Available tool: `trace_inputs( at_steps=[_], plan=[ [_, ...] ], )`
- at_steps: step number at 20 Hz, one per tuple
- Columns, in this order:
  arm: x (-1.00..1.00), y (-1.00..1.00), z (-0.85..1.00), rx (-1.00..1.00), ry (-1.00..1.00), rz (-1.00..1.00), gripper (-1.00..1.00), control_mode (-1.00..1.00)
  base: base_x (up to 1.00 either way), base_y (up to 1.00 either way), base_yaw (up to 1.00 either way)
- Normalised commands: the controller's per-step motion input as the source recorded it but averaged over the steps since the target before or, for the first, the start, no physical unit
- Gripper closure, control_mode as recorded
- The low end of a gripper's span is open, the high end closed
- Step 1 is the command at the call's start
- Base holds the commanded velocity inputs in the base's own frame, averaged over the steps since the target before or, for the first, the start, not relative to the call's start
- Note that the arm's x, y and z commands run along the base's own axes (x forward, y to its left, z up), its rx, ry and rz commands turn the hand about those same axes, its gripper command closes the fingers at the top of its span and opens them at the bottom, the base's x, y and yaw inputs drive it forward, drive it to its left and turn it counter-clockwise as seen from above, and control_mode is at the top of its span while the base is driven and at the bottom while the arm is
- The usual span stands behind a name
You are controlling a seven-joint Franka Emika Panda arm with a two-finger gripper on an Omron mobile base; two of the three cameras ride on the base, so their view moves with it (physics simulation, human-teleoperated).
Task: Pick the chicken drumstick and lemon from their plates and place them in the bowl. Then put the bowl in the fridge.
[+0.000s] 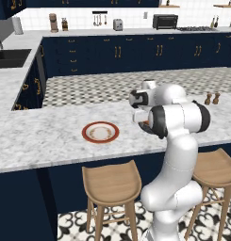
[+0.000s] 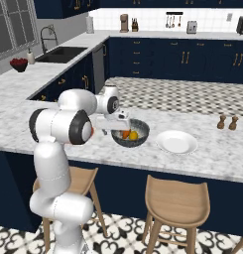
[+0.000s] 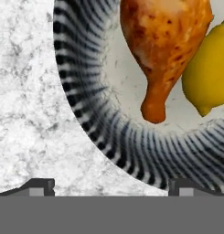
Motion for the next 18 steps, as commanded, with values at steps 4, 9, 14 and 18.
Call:
trace_inputs(
  at_steps=[4,9,14,18],
  plan=[
    [0.39,-0.14,0.00,0.05,0.02,0.23,-1.00,-1.00,0.00,0.00,0.00],
    [0.28,-0.07,-0.10,0.02,0.06,0.30,-1.00,-1.00,0.00,0.00,0.00],
    [-0.05,0.00,-0.44,0.00,0.01,0.26,-1.00,-1.00,0.00,0.00,0.00],
    [-0.13,0.00,-0.32,0.00,-0.02,0.12,-1.00,-1.00,0.00,0.00,0.00]
  ],
)
